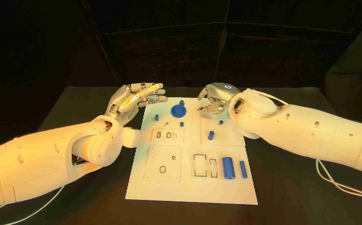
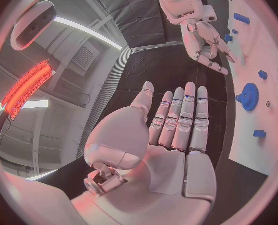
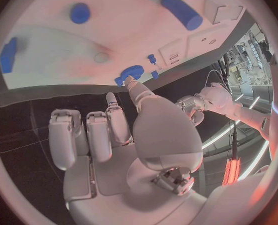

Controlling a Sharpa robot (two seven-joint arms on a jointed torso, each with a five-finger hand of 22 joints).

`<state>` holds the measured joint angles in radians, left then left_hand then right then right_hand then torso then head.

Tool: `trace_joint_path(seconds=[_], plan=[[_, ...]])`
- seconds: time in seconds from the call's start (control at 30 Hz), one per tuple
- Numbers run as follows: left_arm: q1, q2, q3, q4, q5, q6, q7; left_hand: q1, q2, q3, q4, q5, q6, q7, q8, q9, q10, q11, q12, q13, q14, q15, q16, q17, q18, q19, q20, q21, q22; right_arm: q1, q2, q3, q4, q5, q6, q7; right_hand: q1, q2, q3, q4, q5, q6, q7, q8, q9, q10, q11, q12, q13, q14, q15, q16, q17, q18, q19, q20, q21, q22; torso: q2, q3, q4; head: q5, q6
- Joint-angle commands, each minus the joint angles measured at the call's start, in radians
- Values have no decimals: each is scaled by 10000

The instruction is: Assemble the parts on the task board

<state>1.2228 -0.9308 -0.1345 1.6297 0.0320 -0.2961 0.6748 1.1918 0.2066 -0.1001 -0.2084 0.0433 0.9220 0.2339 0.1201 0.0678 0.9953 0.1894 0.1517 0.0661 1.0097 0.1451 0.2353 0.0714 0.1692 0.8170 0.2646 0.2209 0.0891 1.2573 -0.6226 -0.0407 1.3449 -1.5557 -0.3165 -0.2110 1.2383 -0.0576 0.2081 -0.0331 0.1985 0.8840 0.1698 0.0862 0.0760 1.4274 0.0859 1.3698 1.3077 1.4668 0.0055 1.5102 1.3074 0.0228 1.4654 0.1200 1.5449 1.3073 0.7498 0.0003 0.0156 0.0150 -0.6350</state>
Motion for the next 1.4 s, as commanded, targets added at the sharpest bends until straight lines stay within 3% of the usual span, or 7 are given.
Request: trace_joint_path(seconds=[0.03, 0.27, 0.47, 0.6, 0.7, 0.9, 1.4], plan=[[14, -10, 7, 9, -9, 165, 341, -9, 83, 10, -52, 36, 92, 93, -51, -14, 67, -24, -43, -8, 74, 18, -45, -15, 148, 89, -18, -58, -12, 27, -654, 0, 348, 1675, -441, 1080, 235, -43, 26, -161, 96, 86, -24, 24, 9, 35, -67, -22, 437, 713, 15, -43, 1103, -32, 439, 0, -38, 1792, -46, 17, -141, -60, 25], [13, 36, 7, -83, -9, 213, 340, -11, 94, 20, -68, 36, 114, 86, -53, -12, 90, -31, -50, -6, 99, 12, -51, -14, 151, 105, -21, -62, -18, 29, -1721, -4, 581, 2481, -274, 1754, 189, -161, -97, -190, 278, 23, -55, -19, -4, -19, -92, -97, 375, 703, -9, -65, 1063, -21, 402, -22, -57, 1746, -67, 76, -252, -105, 54], [8, 111, 5, -191, -9, 245, 337, -11, 94, 20, -68, 36, 114, 86, -53, -12, 90, -31, -50, -6, 99, 12, -51, -14, 151, 105, -21, -62, -18, 22, -2162, -7, 424, 2706, -165, 2078, 147, -199, -170, -182, 344, -22, -59, -45, -12, -36, -96, -121, 358, 702, -14, -71, 1057, -17, 386, -30, -66, 1726, -58, 113, -277, -264, 61], [2, 177, 5, -253, -9, 269, 336, -11, 94, 20, -68, 36, 114, 86, -53, -12, 90, -31, -50, -6, 99, 12, -51, -14, 151, 105, -21, -62, -18, 15, -2212, -9, 221, 2810, -106, 2174, 147, -199, -172, -182, 348, -25, -58, -46, -13, -40, -96, -127, 352, 703, -15, -69, 1062, -17, 386, -30, -66, 1725, -55, 114, -270, -305, 68], [-4, 217, 4, -294, -9, 288, 333, -11, 94, 20, -68, 36, 114, 86, -53, -12, 90, -31, -50, -6, 99, 12, -51, -14, 151, 105, -21, -62, -18, -7, -2162, -11, 18, 2853, -49, 2210, 167, -193, -179, -195, 379, -51, -56, -61, -17, -46, -97, -134, 348, 703, -16, -69, 1064, -14, 378, -32, -71, 1715, -50, 74, -234, -341, 59], [-11, 262, 4, -334, -10, 304, 334, -14, 99, 25, -80, 36, 129, 81, -56, -10, 107, -36, -57, -4, 117, 8, -57, -14, 152, 118, -23, -65, -23, -79, -1968, -12, -273, 2874, 149, 2206, 190, -187, -181, -211, 398, -69, -56, -70, -19, -53, -97, -143, 340, 701, -17, -75, 1053, -12, 372, -34, -74, 1707, -56, 48, -201, -410, 48], [-20, 251, 4, -414, -10, 302, 340, -15, 100, 26, -81, 36, 131, 80, -56, -10, 108, -37, -57, -4, 118, 8, -58, -14, 152, 119, -24, -65, -24, -396, -1754, -12, -604, 2837, 458, 2195, 213, -183, -186, -227, 414, -81, -56, -76, -20, -42, -97, -125, 363, 701, -18, -74, 1056, -11, 368, -36, -77, 1702, -63, 48, -210, -355, -55]])
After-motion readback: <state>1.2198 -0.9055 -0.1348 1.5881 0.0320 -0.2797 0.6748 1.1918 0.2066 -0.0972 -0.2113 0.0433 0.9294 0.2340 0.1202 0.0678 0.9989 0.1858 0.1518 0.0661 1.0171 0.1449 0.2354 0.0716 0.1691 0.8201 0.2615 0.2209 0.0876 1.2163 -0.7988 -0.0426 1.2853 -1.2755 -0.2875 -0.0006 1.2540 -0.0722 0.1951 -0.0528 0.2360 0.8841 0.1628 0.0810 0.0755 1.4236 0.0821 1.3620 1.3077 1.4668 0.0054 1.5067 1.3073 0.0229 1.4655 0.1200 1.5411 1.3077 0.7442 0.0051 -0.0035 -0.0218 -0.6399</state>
